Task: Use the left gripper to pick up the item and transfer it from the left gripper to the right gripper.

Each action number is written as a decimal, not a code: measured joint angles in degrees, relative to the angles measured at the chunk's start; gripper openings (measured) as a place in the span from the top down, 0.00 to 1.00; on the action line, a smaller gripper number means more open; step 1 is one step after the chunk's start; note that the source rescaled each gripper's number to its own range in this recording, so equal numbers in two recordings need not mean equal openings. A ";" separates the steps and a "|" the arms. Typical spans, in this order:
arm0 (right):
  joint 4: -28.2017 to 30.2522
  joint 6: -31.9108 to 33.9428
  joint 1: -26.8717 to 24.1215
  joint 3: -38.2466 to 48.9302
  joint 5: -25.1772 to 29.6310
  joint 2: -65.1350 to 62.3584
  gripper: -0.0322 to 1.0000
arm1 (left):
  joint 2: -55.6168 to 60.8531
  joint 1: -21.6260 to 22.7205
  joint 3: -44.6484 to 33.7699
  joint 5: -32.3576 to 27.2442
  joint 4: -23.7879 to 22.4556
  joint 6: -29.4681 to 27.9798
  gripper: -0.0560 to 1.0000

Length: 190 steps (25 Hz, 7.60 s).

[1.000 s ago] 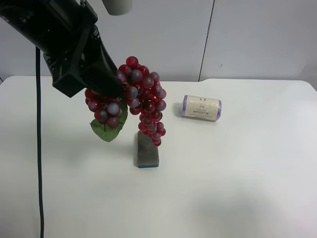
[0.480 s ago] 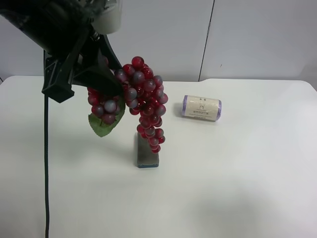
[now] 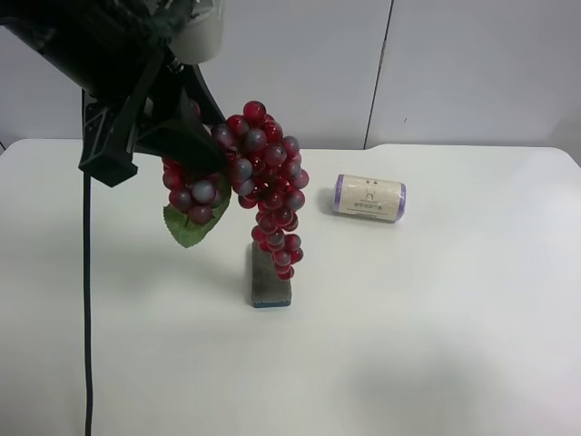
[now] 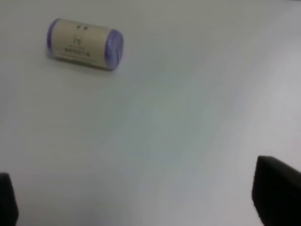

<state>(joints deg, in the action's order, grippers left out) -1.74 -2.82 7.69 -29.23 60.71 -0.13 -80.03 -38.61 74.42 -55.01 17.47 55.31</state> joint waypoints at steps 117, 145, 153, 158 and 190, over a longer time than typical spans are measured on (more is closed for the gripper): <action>-49.95 -73.02 34.64 -11.30 -54.22 73.04 0.95 | 1.90 0.00 0.07 8.96 10.07 -6.07 0.01; -49.95 -72.65 34.64 -11.30 -54.10 73.04 0.96 | 21.72 0.00 0.09 -10.96 -6.19 -29.20 0.00; -49.95 -72.28 34.64 -11.30 -54.06 73.04 0.96 | 35.72 0.00 -9.91 -14.15 -15.11 -40.26 0.00; -49.95 -72.28 34.64 -11.30 -54.06 73.04 0.96 | 46.71 0.00 -23.03 -14.66 -16.99 -48.04 0.00; -49.95 -71.33 34.64 -11.30 -54.06 73.04 0.96 | 80.36 -0.11 -45.28 -6.09 -17.47 -59.25 0.00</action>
<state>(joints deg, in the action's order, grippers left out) -51.70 -74.15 42.33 -40.53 6.65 72.91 0.33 -38.72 29.14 -61.10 0.00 -3.94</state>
